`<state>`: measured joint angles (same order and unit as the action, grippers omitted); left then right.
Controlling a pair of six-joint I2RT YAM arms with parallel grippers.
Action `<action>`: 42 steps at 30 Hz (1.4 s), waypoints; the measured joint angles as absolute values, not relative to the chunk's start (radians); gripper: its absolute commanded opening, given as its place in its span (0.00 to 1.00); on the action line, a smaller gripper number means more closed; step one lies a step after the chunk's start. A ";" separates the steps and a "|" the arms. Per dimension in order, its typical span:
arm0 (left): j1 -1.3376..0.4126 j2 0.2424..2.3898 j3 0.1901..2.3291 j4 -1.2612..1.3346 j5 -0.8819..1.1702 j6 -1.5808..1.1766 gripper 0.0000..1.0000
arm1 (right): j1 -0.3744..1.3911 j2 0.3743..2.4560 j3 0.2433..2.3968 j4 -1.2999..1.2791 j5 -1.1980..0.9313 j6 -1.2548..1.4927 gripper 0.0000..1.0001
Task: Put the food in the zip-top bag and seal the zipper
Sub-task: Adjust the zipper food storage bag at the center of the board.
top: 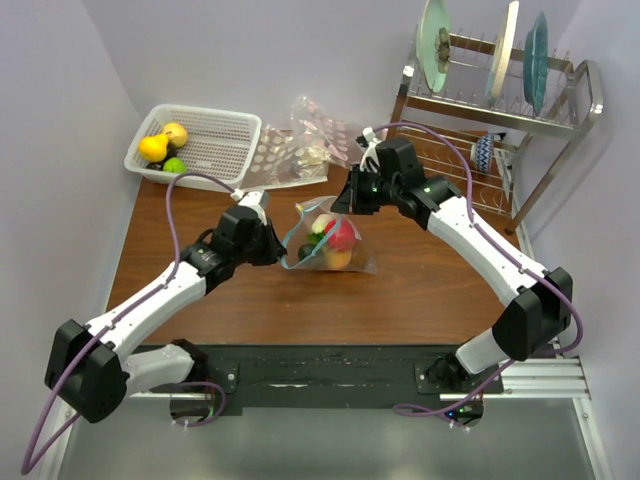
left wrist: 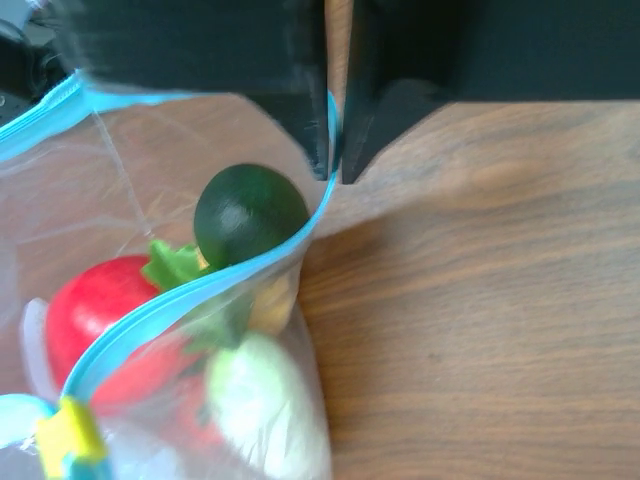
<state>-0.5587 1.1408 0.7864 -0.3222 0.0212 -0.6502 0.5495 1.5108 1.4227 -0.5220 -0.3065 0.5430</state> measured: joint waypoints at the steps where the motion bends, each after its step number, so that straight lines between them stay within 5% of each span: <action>1: -0.559 1.143 0.786 -0.309 0.022 -0.650 0.00 | 0.550 1.512 1.423 -0.522 -0.307 0.543 0.00; 7: -0.559 1.194 0.888 -0.357 0.034 -0.638 0.00 | 0.550 1.512 1.426 -0.549 -0.287 0.519 0.00; 17: -0.559 1.281 1.504 -0.426 0.170 -0.582 0.00 | 0.549 1.531 1.491 -0.682 -0.178 0.448 0.00; 26: -0.556 1.312 1.341 -0.440 0.207 -0.583 0.00 | 0.550 1.510 1.753 -0.795 -0.091 0.388 0.00; 42: -0.554 1.332 1.110 -0.294 0.265 -0.591 0.00 | 0.549 1.466 1.442 -0.755 -0.081 0.401 0.00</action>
<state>-0.5545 1.3315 1.1099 -0.2935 0.2649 -0.5915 0.5491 1.4658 1.4418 -0.7551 -0.0814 0.4011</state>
